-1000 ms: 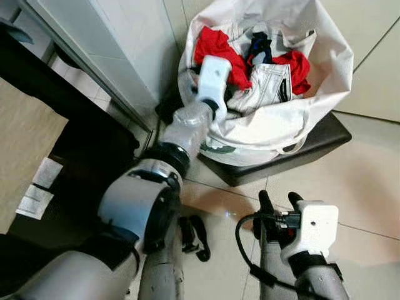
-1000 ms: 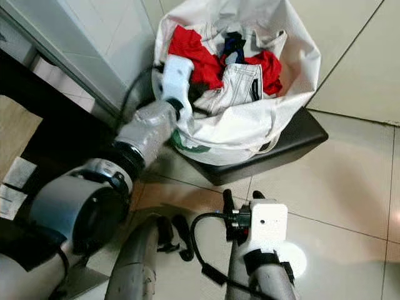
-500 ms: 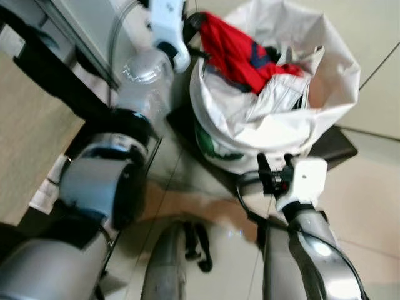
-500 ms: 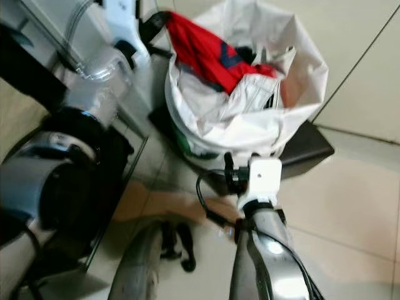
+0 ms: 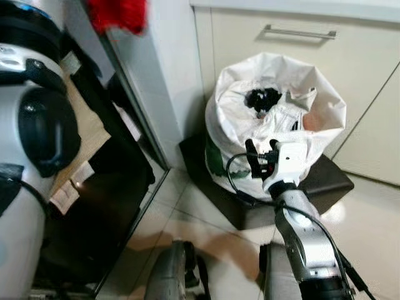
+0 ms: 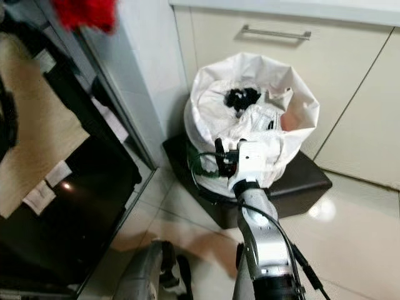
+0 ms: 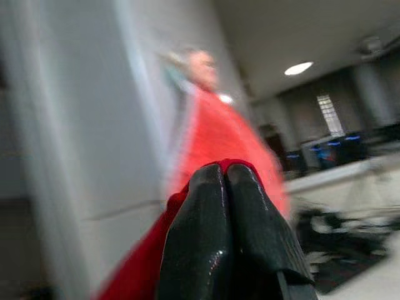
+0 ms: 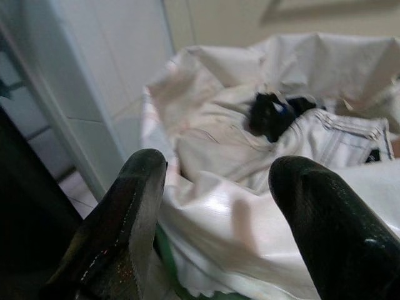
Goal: Clothes washing
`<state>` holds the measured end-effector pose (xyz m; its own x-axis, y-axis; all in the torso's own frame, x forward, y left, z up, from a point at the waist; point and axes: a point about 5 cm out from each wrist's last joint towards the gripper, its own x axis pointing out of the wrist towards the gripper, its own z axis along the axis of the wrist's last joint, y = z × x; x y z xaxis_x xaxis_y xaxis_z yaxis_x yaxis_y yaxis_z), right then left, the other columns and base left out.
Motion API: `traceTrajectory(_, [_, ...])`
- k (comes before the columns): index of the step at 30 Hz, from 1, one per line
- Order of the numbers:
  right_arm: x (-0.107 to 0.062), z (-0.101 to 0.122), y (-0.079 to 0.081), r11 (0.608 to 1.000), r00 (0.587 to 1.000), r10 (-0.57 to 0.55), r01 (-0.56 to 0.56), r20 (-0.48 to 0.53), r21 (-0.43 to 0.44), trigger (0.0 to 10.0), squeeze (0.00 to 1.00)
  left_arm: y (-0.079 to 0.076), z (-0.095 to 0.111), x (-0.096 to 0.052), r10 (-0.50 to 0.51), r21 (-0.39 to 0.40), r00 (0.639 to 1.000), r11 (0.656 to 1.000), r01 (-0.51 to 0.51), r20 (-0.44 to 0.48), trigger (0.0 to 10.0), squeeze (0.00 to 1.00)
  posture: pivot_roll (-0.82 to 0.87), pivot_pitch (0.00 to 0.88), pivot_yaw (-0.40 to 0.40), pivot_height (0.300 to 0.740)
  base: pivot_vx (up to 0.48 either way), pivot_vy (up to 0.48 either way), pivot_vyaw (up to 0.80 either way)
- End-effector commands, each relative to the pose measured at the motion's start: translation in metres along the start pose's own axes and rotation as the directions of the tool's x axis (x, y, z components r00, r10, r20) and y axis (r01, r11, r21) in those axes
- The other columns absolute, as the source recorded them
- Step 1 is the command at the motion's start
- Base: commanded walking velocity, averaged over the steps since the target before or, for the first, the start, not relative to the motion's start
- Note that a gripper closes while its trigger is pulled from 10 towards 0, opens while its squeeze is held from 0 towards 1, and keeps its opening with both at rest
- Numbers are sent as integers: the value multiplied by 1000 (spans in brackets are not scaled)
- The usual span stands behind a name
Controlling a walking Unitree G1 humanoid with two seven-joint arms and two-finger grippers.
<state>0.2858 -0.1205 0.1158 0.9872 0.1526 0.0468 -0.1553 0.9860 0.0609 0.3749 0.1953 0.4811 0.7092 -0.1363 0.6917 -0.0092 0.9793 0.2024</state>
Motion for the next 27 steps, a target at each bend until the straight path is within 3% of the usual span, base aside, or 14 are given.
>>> traceTrajectory(1, [1, -2, 1, 1000, 1000, 3, -3, 6, 9, 10000, 0, 5, -7, -1, 35, 58, 997, 998, -31, -70, 0, 0, -176, 0, 162, 668, 0, 0, 0])
traceTrajectory(2, [2, -4, 1, 1000, 1000, 10, -10, -13, 2, 10000, 0, -6, -23, -4, -1, 77, 992, 997, 11, -125, 2431, 0, -176, 0, 162, 668, 0, 0, 0])
traceTrajectory(3, [3, -5, 1, 1000, 1000, 17, -17, -26, -2, 10000, 0, -15, -33, -7, -30, 87, 987, 995, 45, -161, 8392, 0, -176, 0, 162, 668, 0, 0, 0])
traceTrajectory(4, [3, -4, 0, 999, 1000, 5, -5, -6, 33, 10000, 0, -27, -44, -10, -82, 87, 978, 991, 100, -193, 10000, 0, -176, 0, 160, 668, 0, 0, 0])
traceTrajectory(8, [4, -4, 1, 1000, 1000, 1, -2, 24, 26, 10000, 0, -85, -94, -37, -277, 29, 913, 954, 300, -301, 10000, 0, -177, 0, 156, 691, 0, 0, 103])
traceTrajectory(15, [8, -9, -3, 999, 1000, -31, 31, 4, 13, 10000, 0, -115, -110, -51, -357, 19, 876, 923, 383, -325, 10000, 0, -174, 0, 163, 695, 334, -239, 0])
traceTrajectory(20, [8, -9, -3, 999, 999, -40, 40, 19, 17, 10000, 0, -123, -114, -56, -386, 9, 863, 911, 411, -325, 10000, 0, -172, 0, 163, 695, 440, 0, 0])
traceTrajectory(24, [10, -8, 0, 1000, 999, -20, 20, 28, 22, 10000, 0, -124, -119, -60, -377, 21, 863, 913, 407, -336, 10000, 0, -169, 0, 164, 695, 0, 0, 0])
traceTrajectory(27, [13, -5, 4, 999, 999, 4, -6, 39, 43, 10000, 0, -130, -135, -78, -400, -17, 838, 905, 425, -370, 10000, 0, -163, 0, 161, 715, 0, 0, 0])
